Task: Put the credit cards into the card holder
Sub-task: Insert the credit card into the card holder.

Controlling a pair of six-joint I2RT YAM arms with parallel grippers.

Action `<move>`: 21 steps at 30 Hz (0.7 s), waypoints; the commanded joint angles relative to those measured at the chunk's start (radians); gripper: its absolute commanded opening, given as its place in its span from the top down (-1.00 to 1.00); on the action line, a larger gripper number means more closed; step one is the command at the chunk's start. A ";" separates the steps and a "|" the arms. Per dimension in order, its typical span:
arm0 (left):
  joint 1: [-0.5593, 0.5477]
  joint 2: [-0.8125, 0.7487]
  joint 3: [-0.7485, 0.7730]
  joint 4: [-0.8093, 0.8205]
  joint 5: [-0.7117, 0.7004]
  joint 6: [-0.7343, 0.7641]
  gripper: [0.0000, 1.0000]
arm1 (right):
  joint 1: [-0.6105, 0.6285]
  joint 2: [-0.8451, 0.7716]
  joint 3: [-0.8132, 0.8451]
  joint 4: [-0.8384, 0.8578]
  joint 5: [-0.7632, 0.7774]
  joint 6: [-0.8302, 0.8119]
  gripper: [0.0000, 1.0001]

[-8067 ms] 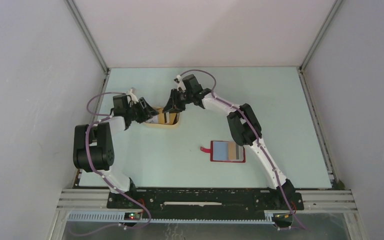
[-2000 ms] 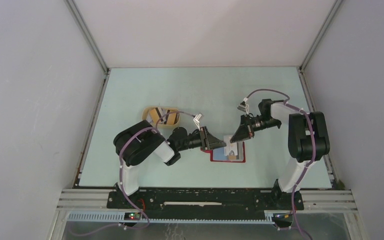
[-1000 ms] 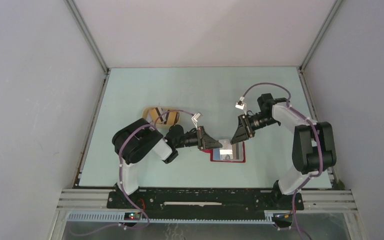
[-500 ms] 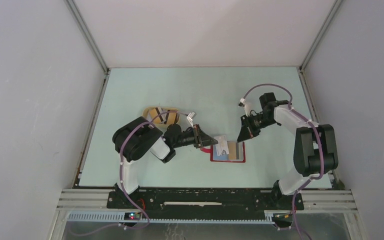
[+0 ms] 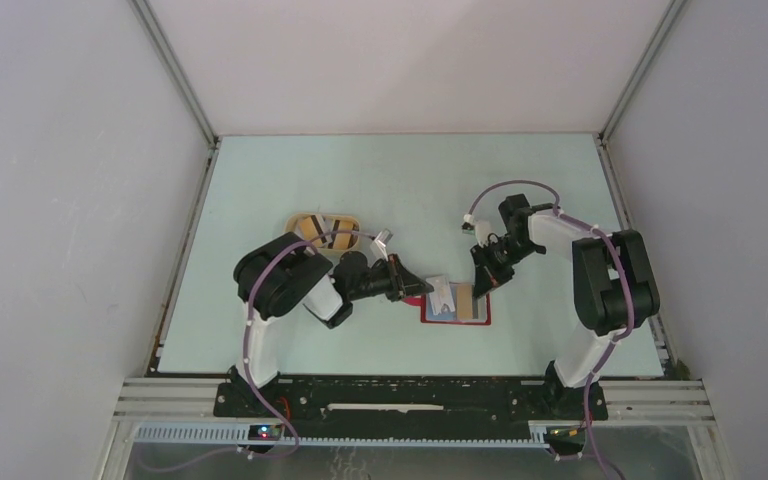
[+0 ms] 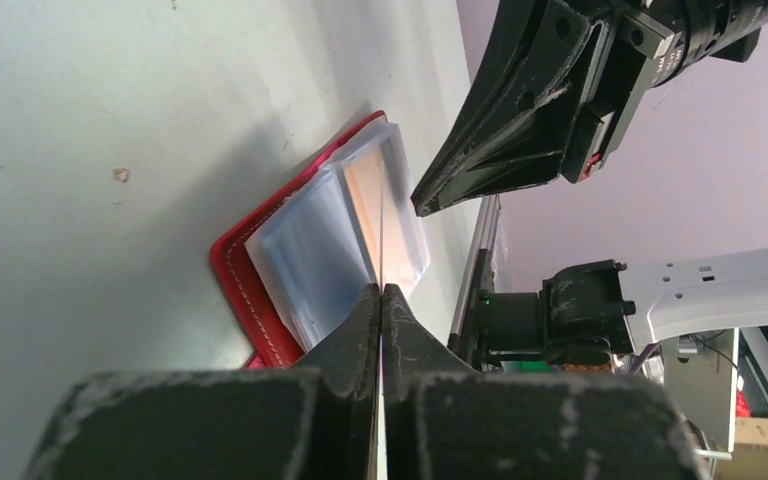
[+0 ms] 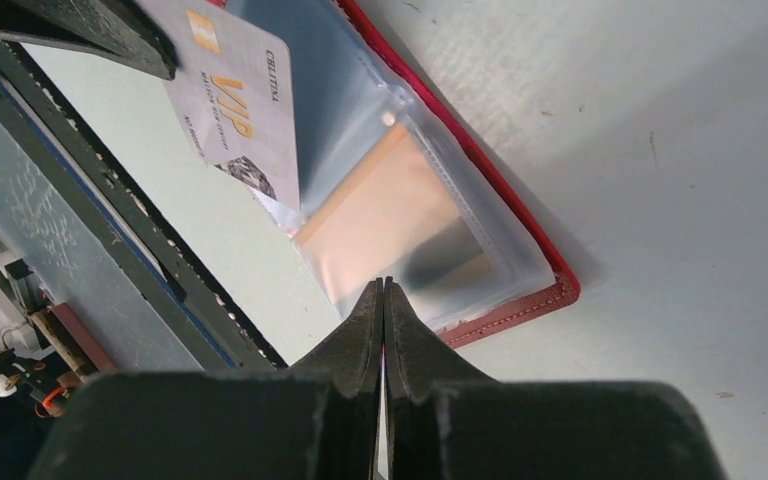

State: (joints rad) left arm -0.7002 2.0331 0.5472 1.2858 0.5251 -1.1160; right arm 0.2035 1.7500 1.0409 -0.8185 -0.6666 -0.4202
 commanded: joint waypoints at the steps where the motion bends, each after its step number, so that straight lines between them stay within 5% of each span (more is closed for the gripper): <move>1: -0.007 0.017 0.032 0.010 -0.026 0.028 1.00 | 0.003 0.009 0.027 -0.007 0.027 0.008 0.93; 21: -0.016 0.018 0.035 0.057 -0.011 0.005 1.00 | 0.005 0.018 0.030 -0.008 0.037 0.012 0.94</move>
State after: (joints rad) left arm -0.7074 2.0445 0.5522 1.3014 0.5156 -1.1175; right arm 0.2035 1.7668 1.0409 -0.8211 -0.6331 -0.4160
